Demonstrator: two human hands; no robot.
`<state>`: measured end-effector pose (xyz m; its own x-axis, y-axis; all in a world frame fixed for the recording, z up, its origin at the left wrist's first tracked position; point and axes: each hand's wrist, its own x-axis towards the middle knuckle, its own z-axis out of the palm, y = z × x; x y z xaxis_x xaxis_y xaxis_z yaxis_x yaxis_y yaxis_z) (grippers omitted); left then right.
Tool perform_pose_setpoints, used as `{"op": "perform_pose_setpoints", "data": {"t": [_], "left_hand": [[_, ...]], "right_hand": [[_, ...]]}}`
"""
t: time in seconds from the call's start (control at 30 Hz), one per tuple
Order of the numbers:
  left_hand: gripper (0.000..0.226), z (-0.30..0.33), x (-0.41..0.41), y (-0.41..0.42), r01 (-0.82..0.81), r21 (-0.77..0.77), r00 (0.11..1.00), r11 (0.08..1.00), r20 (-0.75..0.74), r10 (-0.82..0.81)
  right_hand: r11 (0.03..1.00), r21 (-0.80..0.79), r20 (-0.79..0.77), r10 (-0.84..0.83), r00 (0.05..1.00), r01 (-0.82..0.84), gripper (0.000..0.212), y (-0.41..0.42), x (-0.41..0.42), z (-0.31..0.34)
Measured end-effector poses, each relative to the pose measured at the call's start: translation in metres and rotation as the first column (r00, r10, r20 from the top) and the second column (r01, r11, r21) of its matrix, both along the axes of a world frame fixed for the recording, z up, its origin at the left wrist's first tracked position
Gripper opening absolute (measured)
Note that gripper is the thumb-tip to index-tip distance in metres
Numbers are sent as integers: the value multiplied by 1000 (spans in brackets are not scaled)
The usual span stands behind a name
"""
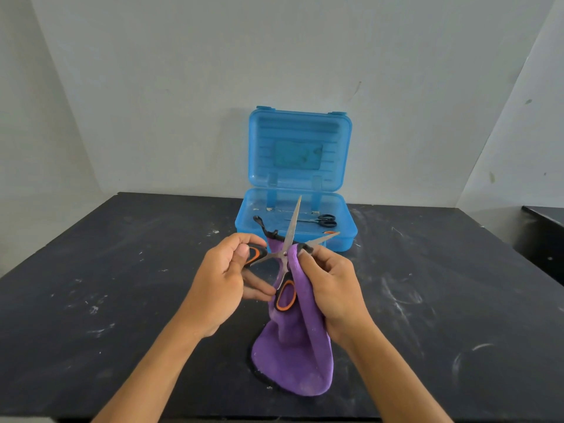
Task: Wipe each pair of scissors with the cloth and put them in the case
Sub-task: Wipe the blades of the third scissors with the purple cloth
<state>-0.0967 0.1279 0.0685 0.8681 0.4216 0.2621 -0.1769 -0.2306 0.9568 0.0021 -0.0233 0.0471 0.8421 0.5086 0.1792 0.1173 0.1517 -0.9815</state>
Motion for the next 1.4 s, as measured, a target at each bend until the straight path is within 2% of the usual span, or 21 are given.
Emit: {"op": "perform_pose_setpoints", "data": {"t": [0.1, 0.23, 0.33, 0.43, 0.5, 0.63, 0.77, 0.87, 1.03, 1.2, 1.33, 1.4], "left_hand": [[32, -5, -2, 0, -20, -36, 1000, 999, -14, 20], [31, -10, -2, -1, -28, -38, 999, 999, -28, 27], [33, -9, 1, -4, -38, -54, 999, 998, -12, 37], [33, -8, 4, -7, -34, -64, 999, 997, -9, 33], [32, -6, 5, -9, -29, -76, 1000, 997, -3, 28], [31, -3, 6, -10, -8, -79, 1000, 997, 22, 9], [33, -2, 7, -11, -22, -92, 998, 995, 50, 26], [33, -5, 9, -13, -29, -107, 997, 994, 63, 36], [32, -5, 7, -10, -26, -111, 997, 994, 63, 33], [33, -7, 6, -11, -30, -99, 998, 995, 55, 36], [33, -11, 5, -11, -48, -118, 997, 992, 51, 55], [34, -12, 4, -9, -46, -122, 998, 991, 45, 52]], "right_hand": [[1000, -17, -25, -2, 1000, 1, 18, 0, -1, -5], [995, -28, -36, -92, 995, 91, 30, -2, 3, -4], [998, -34, -54, -49, 997, 47, 17, -4, 5, -2], [998, -50, -56, -33, 998, 30, 24, -4, 5, -1], [995, -65, -27, -81, 996, 79, 20, -3, 5, -1], [984, 12, -89, -178, 980, 180, 45, -2, 5, 3], [994, 61, -116, -83, 990, 91, 38, -7, 4, 2], [996, 74, -153, -32, 988, 44, 40, -8, 3, 1], [992, 85, -120, -81, 989, 91, 33, -5, 0, -2], [988, 132, -201, -48, 978, 76, 36, -3, -4, -6], [997, 77, -141, -17, 990, 28, 30, -4, -3, -6], [998, 38, -96, -37, 995, 41, 20, -4, -2, -7]]}}
